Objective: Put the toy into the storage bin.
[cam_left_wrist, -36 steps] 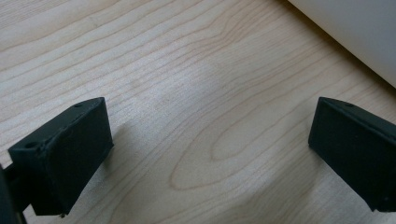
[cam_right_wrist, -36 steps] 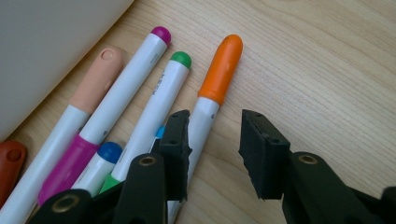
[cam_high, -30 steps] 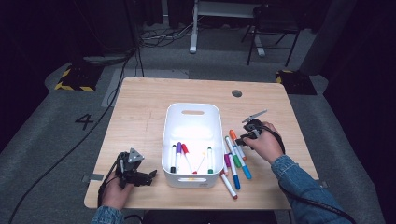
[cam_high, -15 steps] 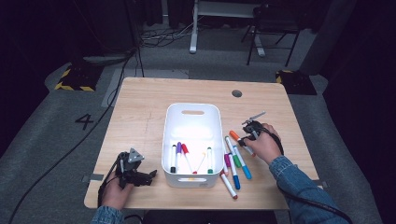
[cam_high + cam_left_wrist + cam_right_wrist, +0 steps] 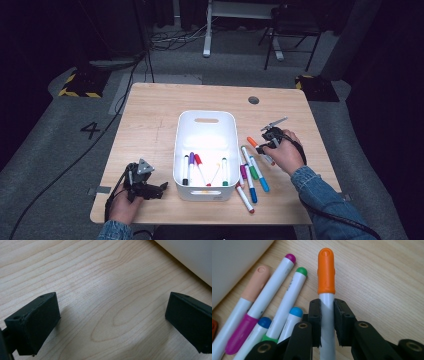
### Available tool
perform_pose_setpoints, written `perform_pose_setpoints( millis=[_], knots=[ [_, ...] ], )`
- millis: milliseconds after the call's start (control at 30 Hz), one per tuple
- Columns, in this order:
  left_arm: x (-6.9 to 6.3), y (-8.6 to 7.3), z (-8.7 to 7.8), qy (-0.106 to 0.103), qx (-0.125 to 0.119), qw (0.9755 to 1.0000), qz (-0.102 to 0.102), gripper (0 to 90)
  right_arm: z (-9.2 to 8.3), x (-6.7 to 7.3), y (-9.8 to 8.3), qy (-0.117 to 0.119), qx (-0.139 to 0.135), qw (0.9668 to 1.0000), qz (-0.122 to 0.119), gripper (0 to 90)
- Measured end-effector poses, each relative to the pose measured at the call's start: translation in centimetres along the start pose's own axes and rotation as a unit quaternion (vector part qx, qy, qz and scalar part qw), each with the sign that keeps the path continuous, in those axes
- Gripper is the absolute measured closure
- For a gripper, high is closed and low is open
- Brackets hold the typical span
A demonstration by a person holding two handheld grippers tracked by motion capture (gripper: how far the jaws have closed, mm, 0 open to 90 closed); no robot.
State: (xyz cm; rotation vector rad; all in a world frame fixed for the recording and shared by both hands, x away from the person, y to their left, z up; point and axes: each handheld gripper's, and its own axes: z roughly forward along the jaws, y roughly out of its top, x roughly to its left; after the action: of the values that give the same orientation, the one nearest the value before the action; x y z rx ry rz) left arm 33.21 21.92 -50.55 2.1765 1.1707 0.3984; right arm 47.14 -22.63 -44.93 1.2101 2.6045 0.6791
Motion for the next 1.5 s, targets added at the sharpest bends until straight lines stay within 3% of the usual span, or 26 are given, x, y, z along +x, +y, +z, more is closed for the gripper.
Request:
perform_pose_setpoints(
  millis=[333,833,1100,1167,1400,1500],
  knots=[
    [0.0,0.0,0.0,0.000,0.000,1.0000,0.000,0.0,-2.8,0.6,0.7,0.014,-0.020,0.9996,-0.012,77.3],
    [0.0,0.0,0.0,0.000,0.000,1.0000,0.000,0.0,-7.3,2.9,1.6,0.035,-0.056,0.9970,-0.041,77.3],
    [0.0,0.0,0.0,0.000,0.000,1.0000,0.000,0.0,-9.3,4.3,2.1,0.054,-0.074,0.9942,-0.056,77.3],
    [0.0,0.0,0.0,0.000,0.000,1.0000,0.000,0.0,-9.8,4.6,2.2,0.053,-0.074,0.9935,-0.069,77.3],
    [0.0,0.0,0.0,0.000,0.000,1.0000,0.000,0.0,-10.9,6.6,2.8,0.068,-0.078,0.9913,-0.081,77.3],
    [0.0,0.0,0.0,0.000,0.000,1.0000,0.000,0.0,-11.1,7.3,3.1,0.073,-0.084,0.9891,-0.097,77.3]
  ],
)
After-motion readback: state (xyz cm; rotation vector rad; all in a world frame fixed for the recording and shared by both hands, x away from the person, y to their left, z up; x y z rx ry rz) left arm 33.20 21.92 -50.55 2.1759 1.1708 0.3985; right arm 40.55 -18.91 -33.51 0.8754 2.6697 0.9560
